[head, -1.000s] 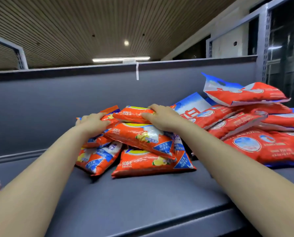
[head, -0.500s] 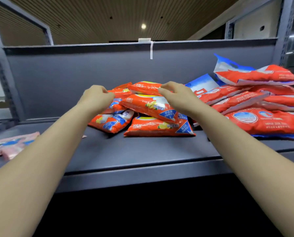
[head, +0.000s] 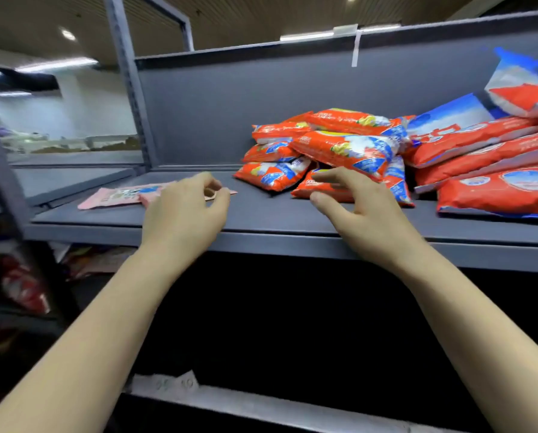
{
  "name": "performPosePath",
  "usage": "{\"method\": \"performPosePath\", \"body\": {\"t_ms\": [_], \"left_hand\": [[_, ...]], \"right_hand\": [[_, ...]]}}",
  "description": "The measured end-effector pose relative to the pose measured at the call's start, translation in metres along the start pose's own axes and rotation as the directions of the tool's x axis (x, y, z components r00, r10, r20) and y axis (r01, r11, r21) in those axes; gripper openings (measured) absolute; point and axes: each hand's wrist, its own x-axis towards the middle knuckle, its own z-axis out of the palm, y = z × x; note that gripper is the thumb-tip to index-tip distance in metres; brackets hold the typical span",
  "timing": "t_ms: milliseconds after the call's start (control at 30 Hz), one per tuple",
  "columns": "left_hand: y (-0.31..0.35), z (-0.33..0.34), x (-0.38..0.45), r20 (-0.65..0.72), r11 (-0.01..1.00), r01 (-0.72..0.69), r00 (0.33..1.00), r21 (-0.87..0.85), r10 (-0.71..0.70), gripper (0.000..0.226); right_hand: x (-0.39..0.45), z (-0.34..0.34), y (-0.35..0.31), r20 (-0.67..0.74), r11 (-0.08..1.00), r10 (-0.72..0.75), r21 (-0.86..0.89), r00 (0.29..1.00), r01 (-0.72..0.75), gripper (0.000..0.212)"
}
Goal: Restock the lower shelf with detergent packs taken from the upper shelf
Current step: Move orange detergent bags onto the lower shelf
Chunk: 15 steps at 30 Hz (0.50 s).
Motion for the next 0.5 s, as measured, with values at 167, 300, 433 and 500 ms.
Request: {"method": "performPosePath", "body": {"t_ms": [167,300,433,500], "left_hand": [[-0.044,-0.017,-0.059,-0.029,0.997,0.072,0.997,0.01,-0.072,0.012],[-0.091,-0.026,-0.084,-0.011,0.989,0.147,0.989,0.021,-0.146,0.011],[-0.15,-0.039,-0.096,-0.015,0.969,0.234,0.972,0.073,-0.234,0.011],[-0.181,-0.049,-0.101,-0.034,0.957,0.277,0.961,0.086,-0.275,0.011]], "right_hand": [[-0.037,0.034,-0.018,0.135,0.993,-0.037,0.119,0.99,0.021,0.029],[-0.052,0.075,-0.036,0.207,0.989,-0.086,0.14,0.975,0.057,0.029],[-0.056,0.125,-0.055,0.283,0.987,-0.136,0.126,0.949,0.104,0.033],[-0.057,0.154,-0.065,0.317,0.987,-0.136,0.121,0.939,0.102,0.035]]}}
